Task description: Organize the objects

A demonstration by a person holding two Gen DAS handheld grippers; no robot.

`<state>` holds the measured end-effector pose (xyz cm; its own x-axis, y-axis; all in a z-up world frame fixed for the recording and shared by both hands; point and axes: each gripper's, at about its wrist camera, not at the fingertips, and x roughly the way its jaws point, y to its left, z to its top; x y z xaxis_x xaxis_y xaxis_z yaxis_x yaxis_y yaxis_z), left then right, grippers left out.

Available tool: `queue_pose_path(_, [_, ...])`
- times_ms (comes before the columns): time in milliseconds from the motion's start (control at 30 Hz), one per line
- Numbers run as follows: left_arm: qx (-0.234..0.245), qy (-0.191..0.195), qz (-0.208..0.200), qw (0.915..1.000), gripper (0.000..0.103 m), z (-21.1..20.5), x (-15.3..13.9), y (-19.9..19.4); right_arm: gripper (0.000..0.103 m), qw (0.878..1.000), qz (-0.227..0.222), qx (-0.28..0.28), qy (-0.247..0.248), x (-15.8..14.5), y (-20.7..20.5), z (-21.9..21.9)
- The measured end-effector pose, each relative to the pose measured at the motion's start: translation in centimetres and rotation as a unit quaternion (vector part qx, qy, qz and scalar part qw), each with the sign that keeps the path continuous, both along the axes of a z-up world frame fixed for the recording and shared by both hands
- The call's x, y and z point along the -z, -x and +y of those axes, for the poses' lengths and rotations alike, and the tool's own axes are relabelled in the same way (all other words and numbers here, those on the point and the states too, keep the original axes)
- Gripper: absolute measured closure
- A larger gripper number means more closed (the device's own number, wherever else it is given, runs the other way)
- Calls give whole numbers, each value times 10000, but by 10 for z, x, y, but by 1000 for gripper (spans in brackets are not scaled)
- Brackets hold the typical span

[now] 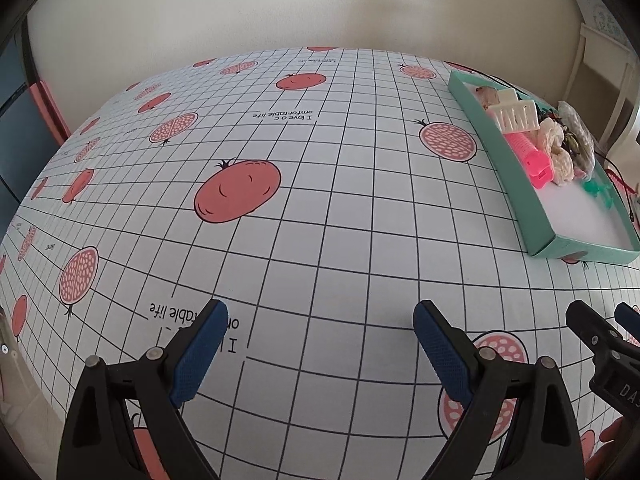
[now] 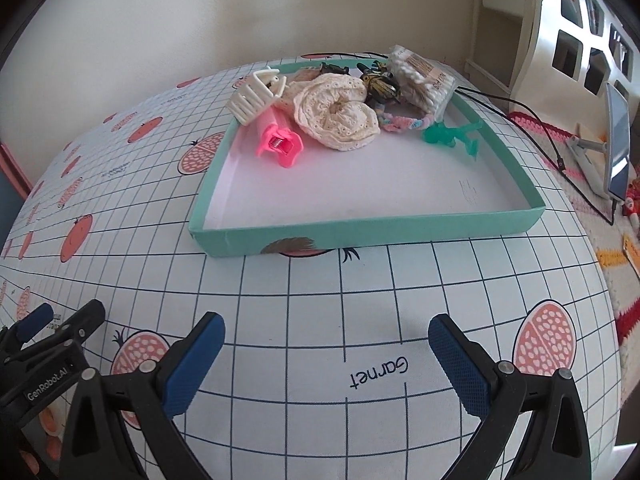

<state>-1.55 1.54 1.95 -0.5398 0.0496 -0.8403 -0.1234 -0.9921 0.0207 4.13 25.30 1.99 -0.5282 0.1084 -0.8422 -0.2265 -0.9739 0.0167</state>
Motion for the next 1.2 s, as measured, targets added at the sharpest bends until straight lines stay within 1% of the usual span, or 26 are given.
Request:
queue_pose_path(167, [-3,-42,-45,10000,9,0,3,1,0,10000,-26,12,-78,4,0,0])
queue_pose_path(333, [-17,-139,-57,9999,9,-2,4,1,0,9995,-58,-57,-313,7,1,-5])
queue_pose_path(400, [-45,-217,-64,9997,9,-3,4,1,0,9995,-48,-36,-296,7,0,-5])
queue_pose_path(533, [-34,-215,-33,9998,9,-3,5,0,0,9995,-21,-23,-310,7,0,-5])
queue_pose_path(667, [5,-231,7,9997,3,-2,6,-1,0,9995,4,2,-322,7,0,-4])
queue_pose_path(800, [-6,-235,10,9997,0,-3,7,0,0,9995,17,15,-328,7,-1,-4])
queue_pose_path(1200, [-10,-232,43,9997,0,-2,8,-1,0,9993,59,93,-349,7,0,-6])
